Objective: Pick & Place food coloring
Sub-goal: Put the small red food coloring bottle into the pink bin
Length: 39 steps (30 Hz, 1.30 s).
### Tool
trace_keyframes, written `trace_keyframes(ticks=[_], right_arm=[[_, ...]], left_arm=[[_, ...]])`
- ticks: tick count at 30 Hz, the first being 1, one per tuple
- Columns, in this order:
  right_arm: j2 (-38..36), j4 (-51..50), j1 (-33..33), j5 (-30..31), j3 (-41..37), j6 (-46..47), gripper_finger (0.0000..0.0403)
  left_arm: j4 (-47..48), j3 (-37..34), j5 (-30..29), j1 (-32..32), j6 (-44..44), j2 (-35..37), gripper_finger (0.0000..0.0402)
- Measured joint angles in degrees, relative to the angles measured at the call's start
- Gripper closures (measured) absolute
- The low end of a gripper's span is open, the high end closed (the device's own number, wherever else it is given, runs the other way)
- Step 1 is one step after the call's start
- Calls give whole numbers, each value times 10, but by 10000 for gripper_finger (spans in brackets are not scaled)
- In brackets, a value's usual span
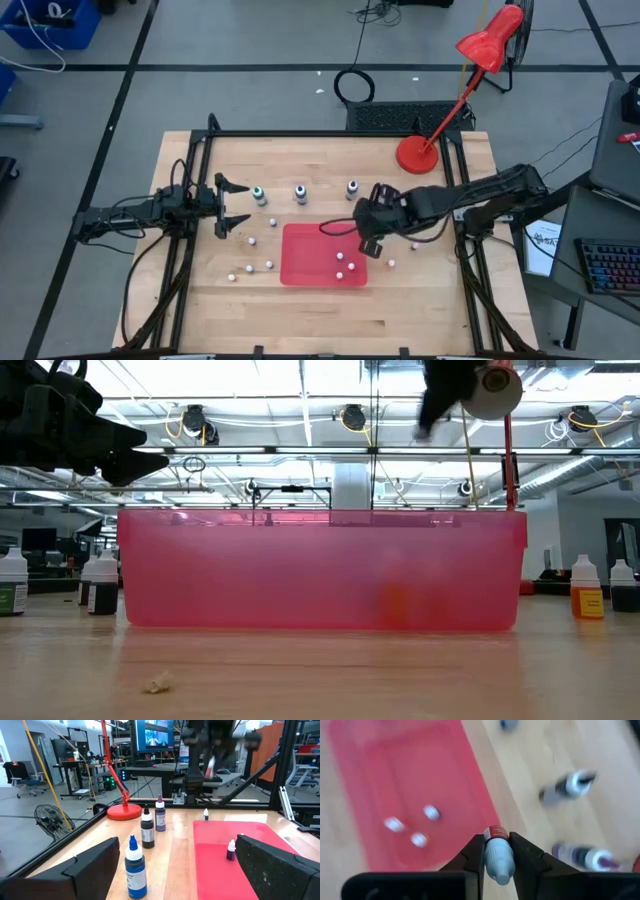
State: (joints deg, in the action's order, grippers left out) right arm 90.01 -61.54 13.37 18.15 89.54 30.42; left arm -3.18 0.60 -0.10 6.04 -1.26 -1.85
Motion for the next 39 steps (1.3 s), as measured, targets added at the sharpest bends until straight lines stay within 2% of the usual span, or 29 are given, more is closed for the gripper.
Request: trace_keyframes(ticks=[7,11,17,24,34,39], right_arm=[[104,-75,0,-1,177,-64,349],[178,-128,0,-19,218,-102,349],[244,-116,-6,-79,172,-133,349],[252,-12,-27,-151,61,-138,349],[252,104,-32,-185,-28,-136,349],[252,116,-32,-184,-44,-136,349]], left_arm=[[0,0,0,0,0,0,9],[0,0,0,0,0,0,9],[0,0,0,0,0,0,9],[0,0,0,0,0,0,9],[0,0,0,0,0,0,9],[0,0,0,0,0,0,9]])
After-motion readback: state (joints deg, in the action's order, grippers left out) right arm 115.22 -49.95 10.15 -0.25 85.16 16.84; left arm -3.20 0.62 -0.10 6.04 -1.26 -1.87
